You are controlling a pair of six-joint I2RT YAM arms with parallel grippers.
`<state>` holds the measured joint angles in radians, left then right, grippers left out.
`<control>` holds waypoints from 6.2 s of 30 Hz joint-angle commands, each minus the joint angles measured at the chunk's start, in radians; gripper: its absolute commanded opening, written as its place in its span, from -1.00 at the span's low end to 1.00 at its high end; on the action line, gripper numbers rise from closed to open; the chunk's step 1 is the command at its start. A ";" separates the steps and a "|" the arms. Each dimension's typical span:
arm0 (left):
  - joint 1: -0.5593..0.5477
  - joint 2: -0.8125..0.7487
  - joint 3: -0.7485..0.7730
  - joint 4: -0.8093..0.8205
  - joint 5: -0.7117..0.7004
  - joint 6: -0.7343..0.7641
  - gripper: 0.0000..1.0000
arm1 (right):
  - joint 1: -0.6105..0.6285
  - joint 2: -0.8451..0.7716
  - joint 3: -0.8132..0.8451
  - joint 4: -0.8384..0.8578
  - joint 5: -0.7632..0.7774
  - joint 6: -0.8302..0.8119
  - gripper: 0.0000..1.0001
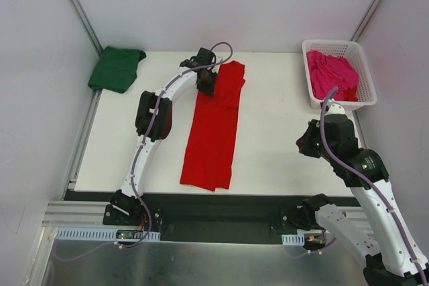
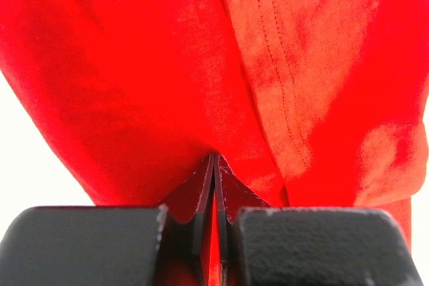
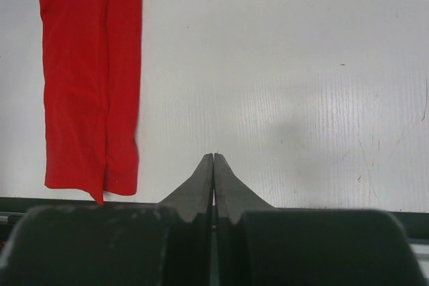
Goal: Fold and stack the t-shirts
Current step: Rotate the tshirt 90 degrees
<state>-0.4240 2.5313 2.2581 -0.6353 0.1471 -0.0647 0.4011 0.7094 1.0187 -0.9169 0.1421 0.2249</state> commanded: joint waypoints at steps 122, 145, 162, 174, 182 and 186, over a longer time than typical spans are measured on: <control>-0.656 -1.405 -1.507 0.353 -0.483 -0.449 -0.07 | 0.225 1.326 0.564 0.533 -0.395 -0.090 -0.26; -0.676 -1.395 -1.523 0.325 -0.527 -0.461 -0.04 | 0.229 1.397 0.584 0.564 -0.450 -0.082 -0.27; -0.676 -1.385 -1.520 0.321 -0.537 -0.458 -0.03 | 0.231 1.412 0.587 0.569 -0.466 -0.085 -0.28; -0.676 -1.373 -1.517 0.312 -0.541 -0.455 -0.03 | 0.229 1.441 0.595 0.569 -0.478 -0.087 -0.29; -0.676 -1.339 -1.502 0.309 -0.537 -0.448 -0.03 | 0.231 1.444 0.593 0.572 -0.489 -0.088 -0.74; -0.679 -1.286 -1.462 0.309 -0.538 -0.429 0.03 | 0.229 1.444 0.590 0.572 -0.489 -0.090 -0.95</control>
<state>-1.0878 1.2034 0.7311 -0.3172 -0.3725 -0.5121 0.6262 2.1548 1.5768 -0.3664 -0.3271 0.1448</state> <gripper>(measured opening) 0.495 0.052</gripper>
